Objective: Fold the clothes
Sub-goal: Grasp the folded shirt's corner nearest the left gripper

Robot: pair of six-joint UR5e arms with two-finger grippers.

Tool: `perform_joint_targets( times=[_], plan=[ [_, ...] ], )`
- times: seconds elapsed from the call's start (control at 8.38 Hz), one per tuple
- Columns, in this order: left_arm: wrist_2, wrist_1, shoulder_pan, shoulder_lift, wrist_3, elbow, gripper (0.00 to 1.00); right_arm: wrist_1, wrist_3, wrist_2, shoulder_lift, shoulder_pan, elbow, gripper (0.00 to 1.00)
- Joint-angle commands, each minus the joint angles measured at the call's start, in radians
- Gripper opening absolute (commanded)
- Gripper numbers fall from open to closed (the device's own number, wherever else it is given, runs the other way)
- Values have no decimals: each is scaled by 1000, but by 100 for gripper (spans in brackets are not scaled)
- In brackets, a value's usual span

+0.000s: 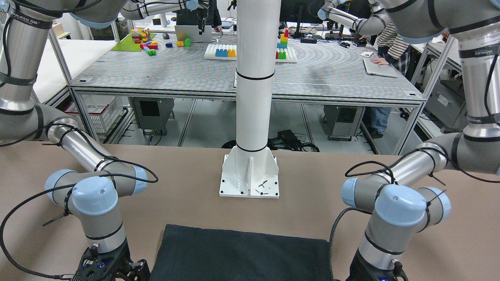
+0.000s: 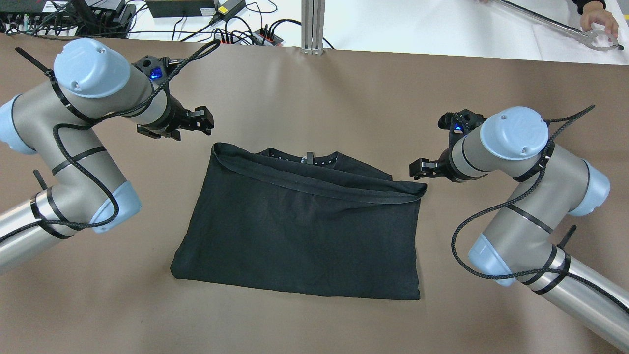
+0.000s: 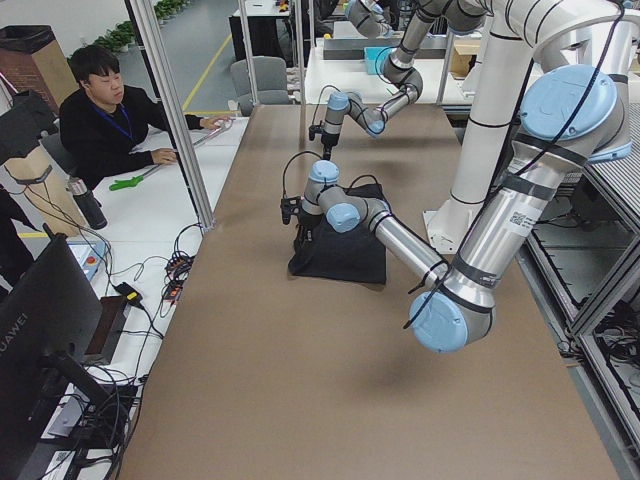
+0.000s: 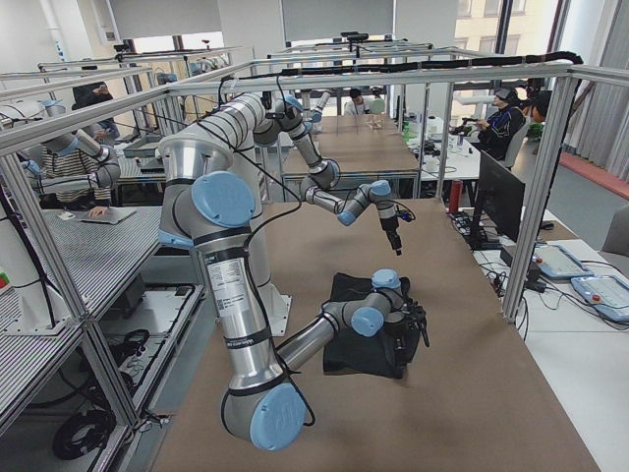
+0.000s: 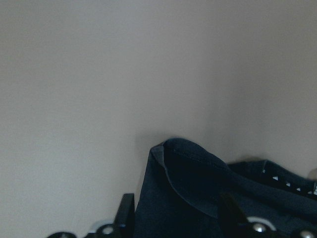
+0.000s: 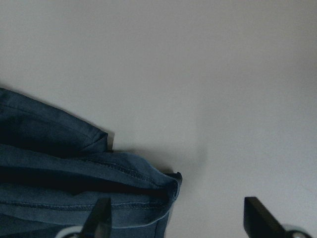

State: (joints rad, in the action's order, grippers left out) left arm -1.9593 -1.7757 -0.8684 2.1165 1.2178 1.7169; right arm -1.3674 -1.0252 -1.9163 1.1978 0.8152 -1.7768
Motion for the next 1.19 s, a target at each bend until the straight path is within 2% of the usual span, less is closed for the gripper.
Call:
perform_joint_targets(
  times=[0.0,0.36,0.6,1.07],
  plan=[
    [-62,-39,15,-79,-20,79,94,8,19,-4,3,1,-16,94],
    [-47,-261,126,-273,-20,116,94,28,19,-4,6,-10,-24,94],
    [-7,-364,199,-363,-11,116,94,28,19,-3,5,-10,-24,94],
    [-6,-383,291,-383,22,116,94,28,19,3,5,-13,-26,94]
  ],
)
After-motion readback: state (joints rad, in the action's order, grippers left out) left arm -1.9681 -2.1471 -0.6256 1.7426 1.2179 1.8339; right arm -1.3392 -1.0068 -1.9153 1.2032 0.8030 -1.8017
